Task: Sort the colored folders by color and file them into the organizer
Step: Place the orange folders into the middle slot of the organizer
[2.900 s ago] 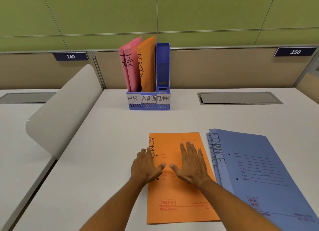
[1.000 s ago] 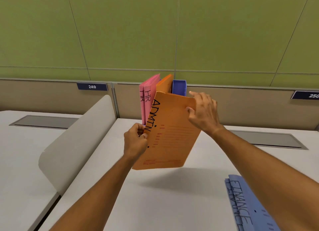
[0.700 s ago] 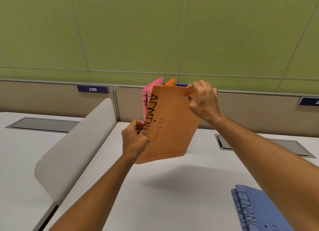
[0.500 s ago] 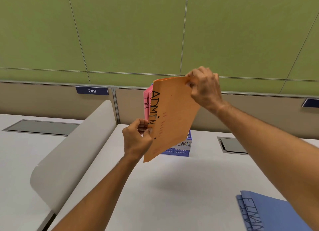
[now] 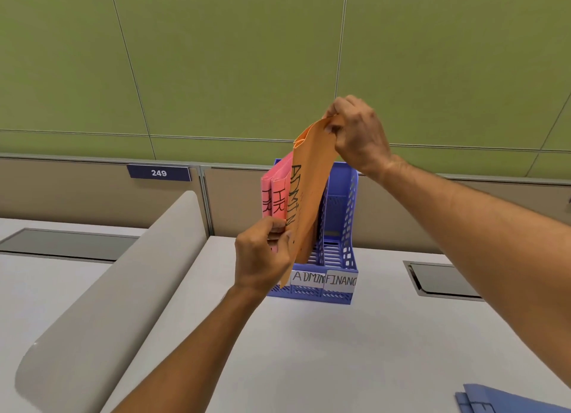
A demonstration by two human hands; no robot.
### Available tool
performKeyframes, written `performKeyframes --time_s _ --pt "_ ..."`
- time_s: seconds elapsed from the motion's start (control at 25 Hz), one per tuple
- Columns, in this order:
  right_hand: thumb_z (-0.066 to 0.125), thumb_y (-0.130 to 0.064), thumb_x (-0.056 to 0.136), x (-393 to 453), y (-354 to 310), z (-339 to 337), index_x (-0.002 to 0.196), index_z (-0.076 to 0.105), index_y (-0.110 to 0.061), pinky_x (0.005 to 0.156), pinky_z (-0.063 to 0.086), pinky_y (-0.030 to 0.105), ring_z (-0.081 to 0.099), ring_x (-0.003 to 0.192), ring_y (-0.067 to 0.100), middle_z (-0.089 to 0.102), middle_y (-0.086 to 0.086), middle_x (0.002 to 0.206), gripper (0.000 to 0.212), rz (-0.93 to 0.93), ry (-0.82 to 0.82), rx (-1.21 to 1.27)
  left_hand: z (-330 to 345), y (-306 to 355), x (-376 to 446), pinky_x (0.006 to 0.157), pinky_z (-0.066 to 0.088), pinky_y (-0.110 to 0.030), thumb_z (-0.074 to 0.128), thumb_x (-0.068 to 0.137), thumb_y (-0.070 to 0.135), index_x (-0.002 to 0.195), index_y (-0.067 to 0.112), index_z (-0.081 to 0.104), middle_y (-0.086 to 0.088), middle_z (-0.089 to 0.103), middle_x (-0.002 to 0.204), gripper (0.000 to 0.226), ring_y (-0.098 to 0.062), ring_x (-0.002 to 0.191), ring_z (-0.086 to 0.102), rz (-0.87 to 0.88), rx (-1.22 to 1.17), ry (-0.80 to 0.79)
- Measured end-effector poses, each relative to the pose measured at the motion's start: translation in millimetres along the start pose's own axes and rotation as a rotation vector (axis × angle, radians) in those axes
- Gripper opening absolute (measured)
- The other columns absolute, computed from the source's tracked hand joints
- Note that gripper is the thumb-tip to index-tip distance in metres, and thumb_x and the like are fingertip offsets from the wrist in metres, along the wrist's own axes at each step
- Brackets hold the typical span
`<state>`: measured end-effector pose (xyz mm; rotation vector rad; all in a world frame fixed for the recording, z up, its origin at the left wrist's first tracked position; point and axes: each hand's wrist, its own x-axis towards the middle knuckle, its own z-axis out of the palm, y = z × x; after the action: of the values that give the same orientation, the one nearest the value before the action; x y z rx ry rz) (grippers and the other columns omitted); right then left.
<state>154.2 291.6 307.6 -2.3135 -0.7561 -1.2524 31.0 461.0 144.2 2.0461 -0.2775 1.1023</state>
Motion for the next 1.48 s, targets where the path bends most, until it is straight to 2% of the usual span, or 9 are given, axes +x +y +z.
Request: performKeyframes --time_s 0.16,0.36,0.44,0.68,0.92,1.12,1.32,1.48 --pt "0.056 0.002 0.082 11 16 22 0.092 0.062 -0.006 0.064 0.036 0.029 0.055 0.081 0.028 0.062 0.013 0.092 0.014 0.008 -0.040 -0.012 21 -11 13 0.067 0.059 -0.023 0.077 0.077 0.006 0.092 0.003 0.069 -0.008 0.072 0.084 0.017 -0.013 0.071 0.067 -0.015 -0.025 -0.009" --pt "0.056 0.003 0.083 23 32 39 0.094 0.062 -0.006 0.065 0.031 0.028 0.055 0.082 0.030 0.062 0.014 0.093 0.015 0.000 -0.052 -0.062 41 -26 29 0.068 0.051 -0.008 0.075 0.078 0.005 0.088 0.005 0.069 -0.005 0.072 0.082 0.012 -0.008 0.069 0.063 -0.060 -0.047 -0.010" --pt "0.054 0.003 0.083 27 37 44 0.095 0.062 -0.006 0.065 0.030 0.028 0.056 0.085 0.030 0.062 0.015 0.096 0.017 0.011 -0.057 -0.078 47 -29 36 0.068 0.051 -0.007 0.075 0.078 0.006 0.087 0.006 0.069 -0.003 0.071 0.081 0.011 -0.009 0.069 0.064 -0.084 -0.059 -0.015" --pt "0.053 0.002 0.083 38 41 56 0.098 0.062 -0.007 0.066 0.029 0.027 0.055 0.088 0.030 0.061 0.015 0.100 0.019 0.007 -0.083 -0.098 60 -40 47 0.069 0.054 -0.010 0.075 0.080 0.009 0.089 0.008 0.068 0.000 0.070 0.082 0.012 -0.007 0.071 0.065 -0.185 -0.085 -0.029" --pt "0.055 0.006 0.084 16 45 75 0.100 0.060 -0.010 0.068 0.034 0.029 0.051 0.089 0.025 0.055 0.008 0.097 0.023 -0.010 -0.271 -0.142 64 -52 30 0.076 0.059 -0.026 0.075 0.080 0.012 0.093 0.010 0.070 -0.001 0.071 0.086 0.014 -0.010 0.075 0.067 -0.285 -0.068 -0.116" --pt "0.055 0.002 0.088 -9 44 88 0.103 0.060 -0.010 0.079 0.048 0.040 0.050 0.093 0.024 0.056 0.011 0.101 0.019 -0.018 -0.417 -0.162 67 -57 21 0.075 0.060 -0.027 0.076 0.080 0.013 0.093 0.010 0.072 -0.002 0.073 0.086 0.015 -0.007 0.072 0.067 -0.297 -0.090 -0.145" --pt "0.055 -0.011 0.093 -23 46 95 0.117 0.055 -0.014 0.089 0.049 0.042 0.050 0.109 0.026 0.056 0.010 0.115 0.024 0.002 -0.505 -0.208 70 -61 16 0.078 0.061 -0.036 0.073 0.082 0.016 0.102 0.012 0.073 -0.002 0.074 0.094 0.020 -0.011 0.081 0.070 -0.279 -0.058 -0.153" --pt "0.055 -0.025 0.095 -37 45 94 0.127 0.050 -0.016 0.098 0.045 0.042 0.047 0.119 0.025 0.053 0.008 0.127 0.033 0.015 -0.592 -0.209 69 -61 16 0.084 0.058 -0.036 0.073 0.083 0.020 0.116 0.014 0.067 -0.003 0.071 0.109 0.034 -0.014 0.093 0.068 -0.259 0.028 -0.177"
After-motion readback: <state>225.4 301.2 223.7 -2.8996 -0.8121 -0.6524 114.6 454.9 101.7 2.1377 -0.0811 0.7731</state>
